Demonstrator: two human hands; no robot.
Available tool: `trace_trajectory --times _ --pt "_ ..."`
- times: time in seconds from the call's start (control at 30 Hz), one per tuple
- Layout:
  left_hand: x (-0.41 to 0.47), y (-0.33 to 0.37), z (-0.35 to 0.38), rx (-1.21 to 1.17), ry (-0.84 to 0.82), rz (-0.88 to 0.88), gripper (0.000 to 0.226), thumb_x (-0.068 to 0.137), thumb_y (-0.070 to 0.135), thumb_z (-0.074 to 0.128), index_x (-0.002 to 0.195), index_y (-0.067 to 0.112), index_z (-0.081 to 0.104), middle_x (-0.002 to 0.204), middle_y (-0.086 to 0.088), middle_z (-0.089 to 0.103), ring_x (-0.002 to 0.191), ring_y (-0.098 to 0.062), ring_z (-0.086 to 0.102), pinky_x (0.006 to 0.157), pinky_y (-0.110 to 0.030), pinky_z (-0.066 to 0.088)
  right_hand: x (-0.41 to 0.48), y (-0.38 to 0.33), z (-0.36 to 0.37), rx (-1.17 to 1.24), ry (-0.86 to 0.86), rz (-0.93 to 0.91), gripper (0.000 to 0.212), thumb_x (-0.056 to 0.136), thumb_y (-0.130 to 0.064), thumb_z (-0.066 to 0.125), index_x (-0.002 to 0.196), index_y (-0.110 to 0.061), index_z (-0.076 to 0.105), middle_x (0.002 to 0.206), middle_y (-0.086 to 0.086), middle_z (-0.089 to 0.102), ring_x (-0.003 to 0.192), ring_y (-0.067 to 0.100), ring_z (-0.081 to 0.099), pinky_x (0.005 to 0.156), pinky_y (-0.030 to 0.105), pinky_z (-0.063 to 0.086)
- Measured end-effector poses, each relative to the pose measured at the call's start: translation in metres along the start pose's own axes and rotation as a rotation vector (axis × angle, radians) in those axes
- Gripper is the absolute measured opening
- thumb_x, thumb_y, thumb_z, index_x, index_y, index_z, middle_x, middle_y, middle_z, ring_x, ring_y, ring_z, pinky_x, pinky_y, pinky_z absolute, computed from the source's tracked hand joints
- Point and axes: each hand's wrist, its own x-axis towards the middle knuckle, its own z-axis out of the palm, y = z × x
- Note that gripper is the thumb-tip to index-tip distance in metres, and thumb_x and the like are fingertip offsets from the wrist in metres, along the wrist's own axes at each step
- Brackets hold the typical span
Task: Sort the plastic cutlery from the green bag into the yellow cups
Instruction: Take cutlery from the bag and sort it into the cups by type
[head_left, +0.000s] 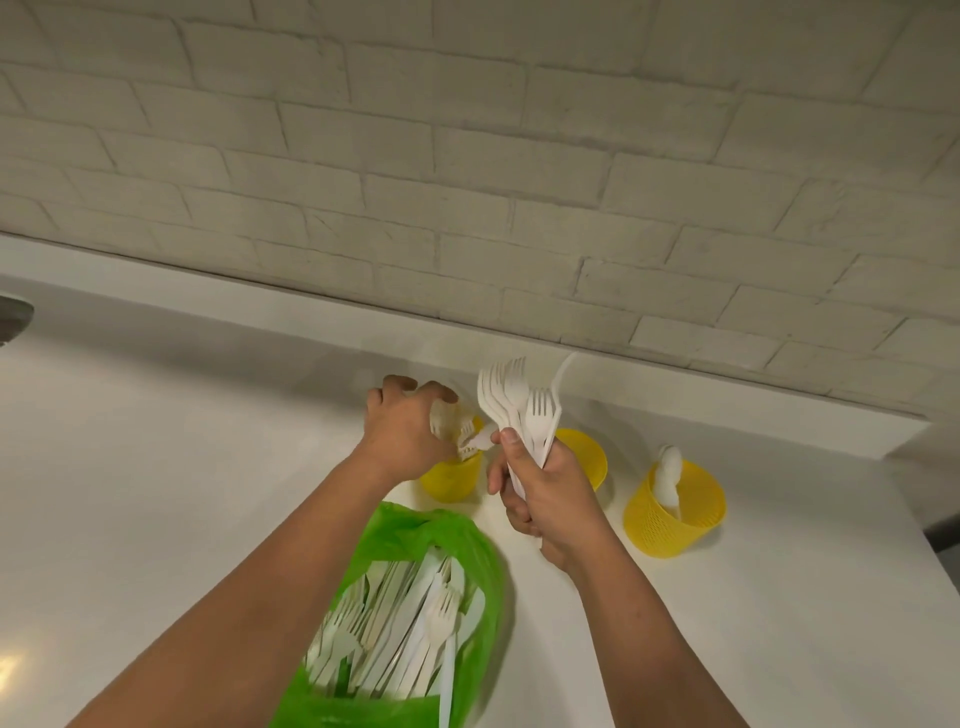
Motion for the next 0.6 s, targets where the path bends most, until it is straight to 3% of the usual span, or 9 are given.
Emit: trace_trajectory --times 0.1,0.17,0.23,0.3,0.4,0.5,0.6 --pt "-0.008 0.011 -0.013 -0.287 0.055 -0.031 0.05 0.082 0.032 0.067 0.132 0.034 0.059 0.137 -0.009 0.05 0.137 -0.029 0.035 0.108 -0.033 0.026 -0.001 -0.001 0.001 0.021 -0.03 0.004 0.026 0.105 -0.03 0.054 0.106 -0.004 0.057 0.068 0.009 0.058 0.045 0.015 0.026 0.043 0.022 0.015" --pt "-0.014 0.018 -0.018 -0.502 0.175 -0.068 0.041 0.086 0.028 0.056 0.126 0.037 0.062 0.134 -0.005 0.053 0.129 -0.032 0.047 0.112 -0.043 0.038 -0.002 -0.001 0.001 0.028 -0.047 0.011 0.027 0.105 -0.029 0.054 0.111 -0.002 0.055 0.069 0.007 0.057 0.045 0.014 0.026 0.042 0.02 0.017" --pt "-0.022 0.026 -0.023 -0.666 0.332 -0.078 0.036 0.088 0.027 0.049 0.119 0.035 0.066 0.122 0.004 0.057 0.115 -0.026 0.058 0.104 -0.047 0.047 -0.004 -0.002 0.001 0.026 -0.065 0.013 0.03 0.105 -0.028 0.054 0.116 0.0 0.054 0.07 0.007 0.057 0.045 0.014 0.026 0.042 0.02 0.017" --pt "-0.031 0.037 -0.029 -0.692 0.426 -0.057 0.03 0.095 0.022 0.048 0.117 0.027 0.068 0.112 0.008 0.06 0.103 -0.016 0.061 0.098 -0.041 0.05 -0.006 -0.002 0.001 0.024 -0.094 0.008 0.031 0.105 -0.027 0.055 0.12 -0.001 0.054 0.071 0.008 0.058 0.045 0.014 0.025 0.041 0.019 0.018" --pt "-0.042 0.054 -0.037 -0.751 0.328 -0.021 0.025 0.1 0.034 0.049 0.114 0.028 0.069 0.1 0.004 0.071 0.087 -0.01 0.065 0.084 -0.028 0.052 -0.008 -0.003 0.0 0.015 -0.138 0.018 0.029 0.105 -0.031 0.054 0.112 -0.003 0.057 0.069 0.007 0.059 0.042 0.013 0.027 0.041 0.018 0.019" --pt "-0.046 0.061 -0.033 -0.756 0.169 -0.003 0.025 0.096 0.046 0.06 0.119 0.036 0.065 0.096 0.01 0.071 0.079 0.0 0.064 0.064 -0.008 0.044 -0.012 -0.007 0.0 -0.005 -0.186 0.035 0.034 0.106 -0.034 0.051 0.099 -0.001 0.057 0.064 0.004 0.061 0.037 0.01 0.029 0.04 0.017 0.019" --pt "-0.047 0.063 -0.028 -0.759 0.156 0.056 0.019 0.096 0.037 0.065 0.113 0.031 0.068 0.093 0.014 0.073 0.08 0.002 0.067 0.067 -0.011 0.045 -0.018 -0.011 -0.001 0.023 -0.247 0.055 0.034 0.108 -0.034 0.045 0.107 -0.001 0.055 0.062 0.003 0.064 0.034 0.009 0.03 0.037 0.016 0.017"
